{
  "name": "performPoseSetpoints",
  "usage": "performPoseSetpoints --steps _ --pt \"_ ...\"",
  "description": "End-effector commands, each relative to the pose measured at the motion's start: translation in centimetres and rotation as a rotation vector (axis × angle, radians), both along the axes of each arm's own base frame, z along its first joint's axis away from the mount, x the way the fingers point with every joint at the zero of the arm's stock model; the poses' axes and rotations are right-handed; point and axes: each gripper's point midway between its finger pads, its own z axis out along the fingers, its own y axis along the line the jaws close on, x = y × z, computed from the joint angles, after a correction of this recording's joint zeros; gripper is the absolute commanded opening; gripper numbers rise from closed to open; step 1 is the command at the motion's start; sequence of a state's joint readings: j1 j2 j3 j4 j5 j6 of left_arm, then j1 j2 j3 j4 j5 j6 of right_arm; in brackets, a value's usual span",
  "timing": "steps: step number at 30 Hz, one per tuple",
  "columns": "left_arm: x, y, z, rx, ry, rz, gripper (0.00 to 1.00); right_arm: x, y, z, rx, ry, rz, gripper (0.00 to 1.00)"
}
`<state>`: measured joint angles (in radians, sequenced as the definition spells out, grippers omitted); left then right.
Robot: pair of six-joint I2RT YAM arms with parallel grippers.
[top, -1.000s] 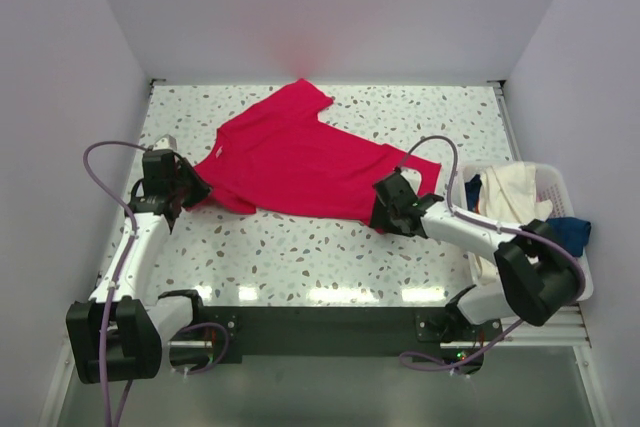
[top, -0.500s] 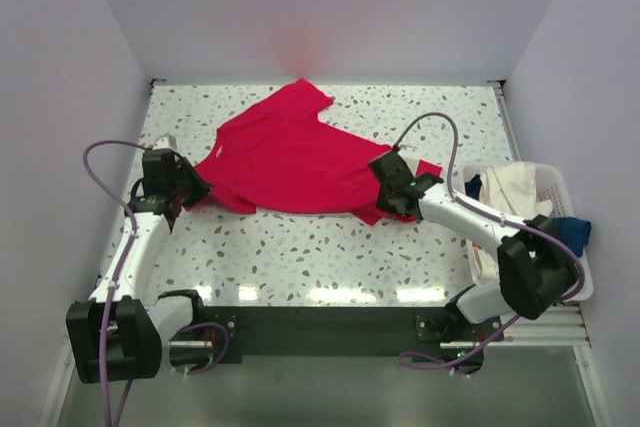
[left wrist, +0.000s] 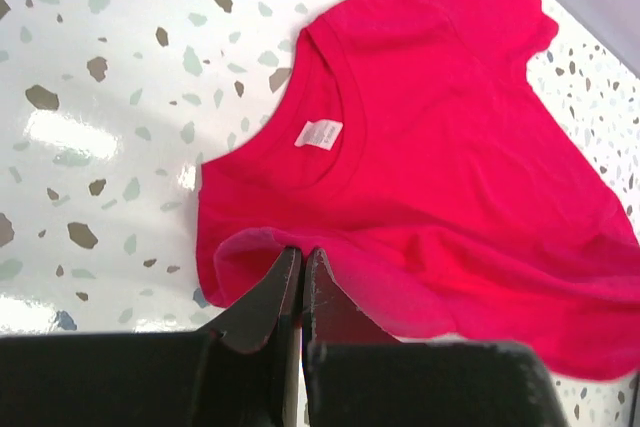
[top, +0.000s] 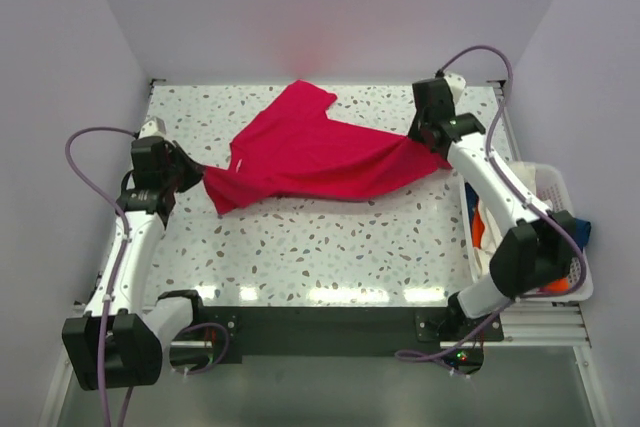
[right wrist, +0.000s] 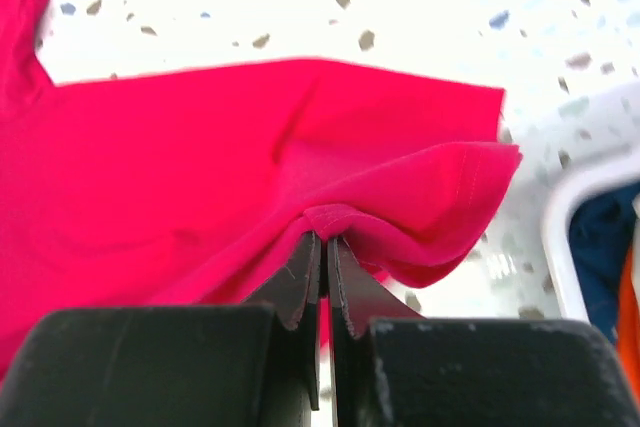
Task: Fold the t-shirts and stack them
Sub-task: Flatten the tshirt out
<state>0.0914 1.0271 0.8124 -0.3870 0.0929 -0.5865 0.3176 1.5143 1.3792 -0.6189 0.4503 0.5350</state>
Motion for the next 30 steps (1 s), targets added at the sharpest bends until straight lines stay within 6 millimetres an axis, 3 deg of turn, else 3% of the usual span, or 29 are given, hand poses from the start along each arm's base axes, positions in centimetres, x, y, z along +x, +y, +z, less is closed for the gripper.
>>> performPoseSetpoints --steps 1,2,3,4,5,6,7,10,11,12,13,14,15,16,17,18,20,21,25,30 --pt "2.2 1.4 1.9 0.016 -0.067 0.066 0.0 4.6 0.9 -0.6 -0.026 0.022 0.051 0.0" --pt "2.5 1.5 1.6 0.018 -0.059 0.07 0.0 5.6 1.0 -0.9 -0.025 0.029 0.054 0.0" --pt "2.8 1.7 0.8 0.02 -0.031 0.081 0.0 6.8 1.6 -3.5 -0.025 0.086 0.067 0.0" --pt "3.1 1.9 0.8 0.021 -0.026 0.086 0.0 8.1 2.0 -2.5 -0.012 0.073 0.075 0.0" --pt "3.3 2.0 0.5 0.02 -0.014 0.088 0.0 8.7 2.3 -2.9 -0.011 0.091 0.085 0.0" --pt "3.4 2.3 0.4 0.029 -0.009 0.099 0.0 9.4 2.8 -5.0 -0.012 0.143 0.097 0.0" --pt "3.3 2.6 0.4 0.034 -0.01 0.11 0.0 9.9 3.1 -4.3 -0.007 0.14 0.103 0.0" --pt "3.0 3.9 0.8 0.052 -0.014 0.152 0.0 9.8 3.4 -5.3 0.0 0.182 0.118 0.03" --pt "3.0 4.1 0.7 0.053 -0.011 0.16 0.0 9.5 3.3 -5.4 0.001 0.183 0.117 0.2" --pt "3.0 4.2 0.7 0.054 -0.01 0.165 0.0 9.1 3.3 -5.6 0.0 0.186 0.12 0.29" --pt "3.0 4.3 0.6 0.053 -0.009 0.167 0.0 8.3 2.9 -5.5 -0.001 0.182 0.115 0.48" --pt "3.0 4.2 0.5 0.05 -0.008 0.163 0.0 7.7 2.8 -5.5 0.001 0.182 0.114 0.48" --pt "3.0 4.2 0.4 0.045 -0.007 0.163 0.0 6.6 2.5 -6.4 -0.004 0.205 0.116 0.57" --pt "3.0 4.2 0.2 0.046 -0.005 0.162 0.0 6.5 2.6 -6.2 0.005 0.188 0.117 0.59" --pt "3.0 4.3 0.2 0.047 -0.005 0.166 0.0 5.9 2.4 -5.3 0.013 0.168 0.117 0.59" --pt "3.0 4.5 0.2 0.053 -0.003 0.174 0.0 5.0 2.2 -6.3 0.01 0.19 0.116 0.59" --pt "3.0 5.0 0.2 0.059 0.001 0.191 0.0 4.4 2.1 -6.1 0.018 0.174 0.112 0.59" --pt "2.9 5.4 0.0 0.063 0.008 0.209 0.0 3.8 1.9 -7.3 0.013 0.198 0.111 0.59" --pt "2.4 6.8 0.1 0.073 0.027 0.266 0.0 3.6 1.7 -9.2 -0.004 0.242 0.111 0.56" --pt "2.5 6.9 -0.4 0.056 0.038 0.268 0.0 3.8 1.8 -11.0 -0.024 0.264 0.13 0.51"
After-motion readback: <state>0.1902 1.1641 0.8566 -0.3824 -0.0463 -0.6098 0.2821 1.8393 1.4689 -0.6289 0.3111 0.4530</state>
